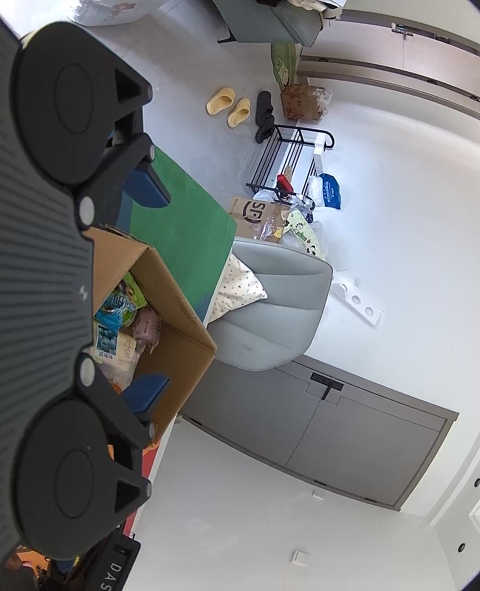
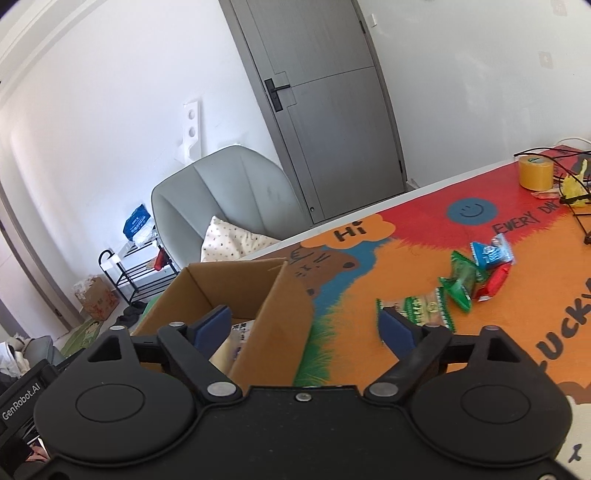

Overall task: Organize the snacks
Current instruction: 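Move both tools back toward the remaining snacks on the mat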

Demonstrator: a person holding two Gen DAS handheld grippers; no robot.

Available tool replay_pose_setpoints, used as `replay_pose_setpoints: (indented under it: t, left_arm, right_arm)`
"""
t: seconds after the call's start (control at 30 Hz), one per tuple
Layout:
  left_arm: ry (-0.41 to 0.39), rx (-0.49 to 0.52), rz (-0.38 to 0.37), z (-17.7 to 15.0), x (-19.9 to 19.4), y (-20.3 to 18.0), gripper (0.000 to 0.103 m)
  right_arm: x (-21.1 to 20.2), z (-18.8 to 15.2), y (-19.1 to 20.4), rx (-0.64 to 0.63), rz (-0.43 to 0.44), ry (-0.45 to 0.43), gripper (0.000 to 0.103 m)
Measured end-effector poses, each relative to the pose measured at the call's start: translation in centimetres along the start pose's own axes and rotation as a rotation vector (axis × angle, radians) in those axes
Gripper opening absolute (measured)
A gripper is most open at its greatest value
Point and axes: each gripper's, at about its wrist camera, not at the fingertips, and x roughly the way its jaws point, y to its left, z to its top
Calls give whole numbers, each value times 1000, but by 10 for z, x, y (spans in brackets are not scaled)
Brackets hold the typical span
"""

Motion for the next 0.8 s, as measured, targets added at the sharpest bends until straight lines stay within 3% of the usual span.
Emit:
replay_pose_setpoints:
  t: [0.3, 0.8]
  left_arm:
    - [14, 56, -36, -11, -9, -35, 100]
    - [48, 147, -98, -29, -6, -103, 100]
  right_arm:
    - [-20, 5, -43, 48, -18, -19, 99]
    - [-28, 18, -117, 151, -72, -45, 99]
